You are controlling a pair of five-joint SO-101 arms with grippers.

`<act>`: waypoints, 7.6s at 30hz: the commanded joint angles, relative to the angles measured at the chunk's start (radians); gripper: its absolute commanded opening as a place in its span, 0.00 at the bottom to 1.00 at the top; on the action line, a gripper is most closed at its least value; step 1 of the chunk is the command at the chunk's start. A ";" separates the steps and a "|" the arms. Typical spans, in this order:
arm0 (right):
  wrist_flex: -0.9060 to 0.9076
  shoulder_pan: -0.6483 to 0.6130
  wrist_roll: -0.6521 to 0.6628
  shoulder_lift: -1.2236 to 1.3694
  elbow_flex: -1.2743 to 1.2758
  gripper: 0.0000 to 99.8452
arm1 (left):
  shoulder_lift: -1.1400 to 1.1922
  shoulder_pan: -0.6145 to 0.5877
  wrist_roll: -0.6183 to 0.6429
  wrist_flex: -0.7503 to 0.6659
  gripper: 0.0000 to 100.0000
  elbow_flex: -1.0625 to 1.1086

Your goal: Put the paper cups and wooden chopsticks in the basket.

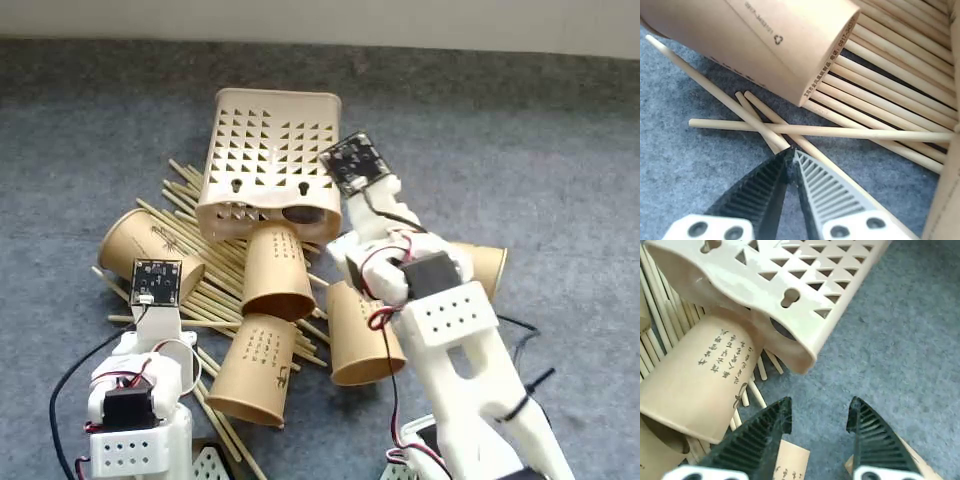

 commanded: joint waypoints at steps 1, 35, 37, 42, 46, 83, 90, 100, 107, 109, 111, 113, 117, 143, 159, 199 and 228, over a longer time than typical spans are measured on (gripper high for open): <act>-0.091 -0.030 0.006 0.064 -0.048 0.19 | -0.007 -0.001 0.008 0.006 0.01 0.019; -0.506 0.148 -0.275 0.259 -0.053 0.01 | -0.007 -0.001 0.008 0.006 0.01 0.019; -0.503 0.171 -0.304 0.239 -0.056 0.01 | -0.007 -0.001 0.008 0.006 0.01 0.019; -0.501 0.214 -0.382 0.219 -0.061 0.01 | -0.007 -0.001 0.008 0.006 0.01 0.019; -0.493 0.223 -0.405 0.216 -0.088 0.01 | -0.007 -0.001 0.008 0.006 0.01 0.019; 0.521 0.245 -0.305 0.228 -0.823 0.01 | -0.007 -0.001 0.008 0.006 0.01 0.019; 0.615 0.245 -0.302 0.226 -0.869 0.01 | -0.007 -0.001 0.008 0.006 0.01 0.019; 0.578 0.266 -0.307 0.306 -0.880 0.01 | -0.007 -0.001 0.008 0.006 0.01 0.019; 0.453 0.328 -0.308 0.440 -0.881 0.01 | -0.007 -0.001 0.008 0.006 0.01 0.019; 0.421 0.334 -0.308 0.455 -0.881 0.01 | -0.007 -0.001 0.008 0.006 0.01 0.019; 0.394 0.334 -0.308 0.461 -0.881 0.01 | -0.007 -0.001 0.008 0.006 0.01 0.019; 0.367 0.332 -0.308 0.463 -0.881 0.03 | -0.007 -0.001 0.008 0.006 0.01 0.019; 0.314 0.329 -0.310 0.466 -0.881 0.12 | -0.007 -0.001 0.008 0.006 0.01 0.019; 0.690 0.272 -0.305 0.458 -1.122 0.12 | -0.007 -0.001 0.008 0.006 0.01 0.019; 0.829 0.481 -0.250 0.456 -0.935 0.13 | -0.007 -0.001 0.008 0.006 0.01 0.019; 0.524 0.581 -0.285 0.467 -0.476 0.12 | -0.007 -0.001 0.008 0.006 0.01 0.019; 0.829 0.539 0.167 0.400 -0.786 0.01 | -0.007 -0.001 0.008 0.006 0.01 0.019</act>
